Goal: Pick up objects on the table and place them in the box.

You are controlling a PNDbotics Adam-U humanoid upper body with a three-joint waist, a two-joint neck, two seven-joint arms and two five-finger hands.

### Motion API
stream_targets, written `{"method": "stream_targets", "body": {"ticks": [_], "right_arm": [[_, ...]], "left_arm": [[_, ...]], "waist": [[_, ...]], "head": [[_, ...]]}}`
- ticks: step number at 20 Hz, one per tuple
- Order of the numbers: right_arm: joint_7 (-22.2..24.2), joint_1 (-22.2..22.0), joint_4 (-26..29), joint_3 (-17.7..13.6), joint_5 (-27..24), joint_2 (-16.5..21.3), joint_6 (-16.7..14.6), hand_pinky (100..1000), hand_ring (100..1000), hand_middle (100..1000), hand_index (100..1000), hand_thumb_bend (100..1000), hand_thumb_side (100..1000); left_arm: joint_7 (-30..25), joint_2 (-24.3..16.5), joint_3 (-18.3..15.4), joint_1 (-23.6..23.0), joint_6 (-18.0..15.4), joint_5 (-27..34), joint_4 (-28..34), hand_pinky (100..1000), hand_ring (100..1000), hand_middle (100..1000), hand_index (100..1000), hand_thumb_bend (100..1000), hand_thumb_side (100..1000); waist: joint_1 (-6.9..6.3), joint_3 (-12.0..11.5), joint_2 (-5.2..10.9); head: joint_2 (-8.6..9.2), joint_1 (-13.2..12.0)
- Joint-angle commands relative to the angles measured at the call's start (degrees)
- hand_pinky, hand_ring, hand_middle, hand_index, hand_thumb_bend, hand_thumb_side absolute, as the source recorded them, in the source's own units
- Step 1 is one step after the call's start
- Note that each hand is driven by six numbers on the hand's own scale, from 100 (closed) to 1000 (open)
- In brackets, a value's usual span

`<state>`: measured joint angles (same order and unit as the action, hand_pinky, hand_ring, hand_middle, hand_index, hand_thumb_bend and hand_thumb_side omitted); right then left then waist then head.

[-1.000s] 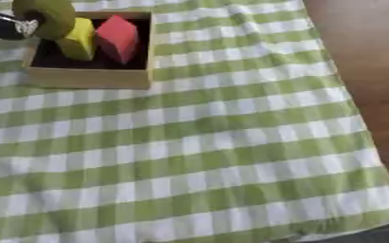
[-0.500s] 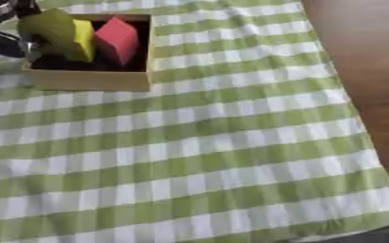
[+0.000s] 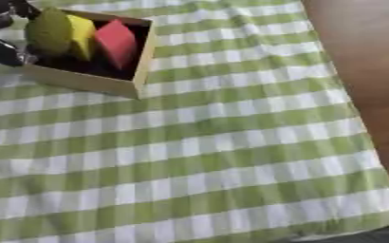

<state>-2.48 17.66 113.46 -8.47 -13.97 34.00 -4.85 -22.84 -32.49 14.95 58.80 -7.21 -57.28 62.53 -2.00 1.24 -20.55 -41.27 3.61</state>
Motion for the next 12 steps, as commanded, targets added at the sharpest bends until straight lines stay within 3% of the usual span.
{"method": "stream_targets", "body": {"ticks": [1,12], "right_arm": [[0.06,0.41,1.13,-0.61,-0.36,0.79,0.21,946,818,691,820,100,582],[0.48,0.14,1.13,-0.42,-0.42,0.79,0.56,947,818,691,821,100,581]], "left_arm": [[-1.62,-1.97,-1.02,0.59,1.11,-0.58,2.32,859,834,751,873,546,424],[-4.30,-3.10,-2.60,0.89,4.52,1.12,8.27,858,822,736,843,469,412]], "waist": [[0.54,-0.11,1.33],[0.60,-0.66,1.87]], "head": [[-0.07,0.15],[-0.71,0.53]]}}
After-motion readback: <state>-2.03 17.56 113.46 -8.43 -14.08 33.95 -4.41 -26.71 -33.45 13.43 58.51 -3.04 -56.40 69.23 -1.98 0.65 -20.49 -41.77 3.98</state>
